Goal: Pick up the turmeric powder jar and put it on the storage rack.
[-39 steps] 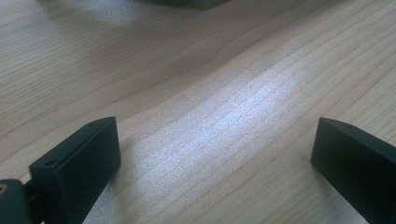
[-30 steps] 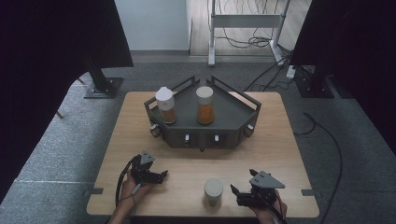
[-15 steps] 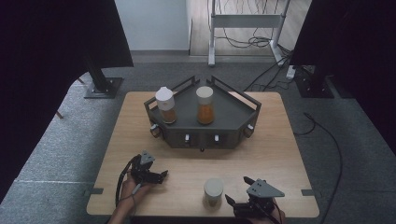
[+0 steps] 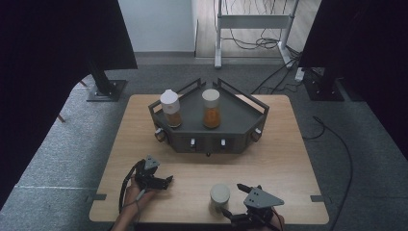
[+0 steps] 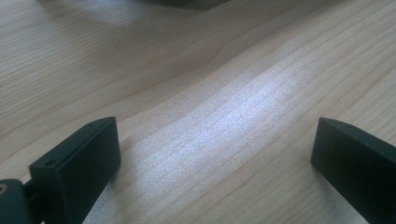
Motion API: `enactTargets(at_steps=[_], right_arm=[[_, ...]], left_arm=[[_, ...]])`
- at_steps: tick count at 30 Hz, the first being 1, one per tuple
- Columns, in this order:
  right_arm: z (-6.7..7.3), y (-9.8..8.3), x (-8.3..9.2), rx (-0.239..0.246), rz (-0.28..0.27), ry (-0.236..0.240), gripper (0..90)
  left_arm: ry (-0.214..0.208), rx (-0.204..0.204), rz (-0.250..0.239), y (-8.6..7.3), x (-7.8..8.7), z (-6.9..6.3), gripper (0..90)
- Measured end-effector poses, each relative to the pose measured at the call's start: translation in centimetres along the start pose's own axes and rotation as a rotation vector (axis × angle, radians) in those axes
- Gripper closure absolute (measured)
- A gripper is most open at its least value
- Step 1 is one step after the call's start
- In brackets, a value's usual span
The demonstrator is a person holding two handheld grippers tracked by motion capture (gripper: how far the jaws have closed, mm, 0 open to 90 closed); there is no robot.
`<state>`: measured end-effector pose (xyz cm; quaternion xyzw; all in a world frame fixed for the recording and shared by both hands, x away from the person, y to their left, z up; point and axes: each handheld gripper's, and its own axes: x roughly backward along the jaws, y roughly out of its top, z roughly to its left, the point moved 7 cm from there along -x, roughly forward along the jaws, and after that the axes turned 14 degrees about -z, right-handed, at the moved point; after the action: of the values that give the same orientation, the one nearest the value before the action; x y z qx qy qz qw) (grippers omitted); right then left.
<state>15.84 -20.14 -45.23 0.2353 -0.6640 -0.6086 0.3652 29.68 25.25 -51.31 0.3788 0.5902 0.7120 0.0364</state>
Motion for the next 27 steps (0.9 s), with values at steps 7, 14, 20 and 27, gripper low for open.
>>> enactTargets(at_steps=[7,14,20,27], right_arm=[[0.2,0.2,-1.2,0.018,0.003,0.015,9.5],[0.3,0.1,-2.5,0.027,0.011,0.022,11.4],[0.4,0.1,-3.4,0.032,0.02,0.03,18.2],[0.6,0.2,-3.5,0.021,0.022,0.022,33.2]], left_arm=[[0.0,0.0,0.0,0.0,0.0,0.0,1.2],[0.0,-0.001,0.0,0.0,0.0,0.0,1.2],[-0.001,-0.001,0.0,0.0,0.0,0.0,1.2],[-0.001,-0.001,0.0,0.0,0.0,0.0,1.2]])
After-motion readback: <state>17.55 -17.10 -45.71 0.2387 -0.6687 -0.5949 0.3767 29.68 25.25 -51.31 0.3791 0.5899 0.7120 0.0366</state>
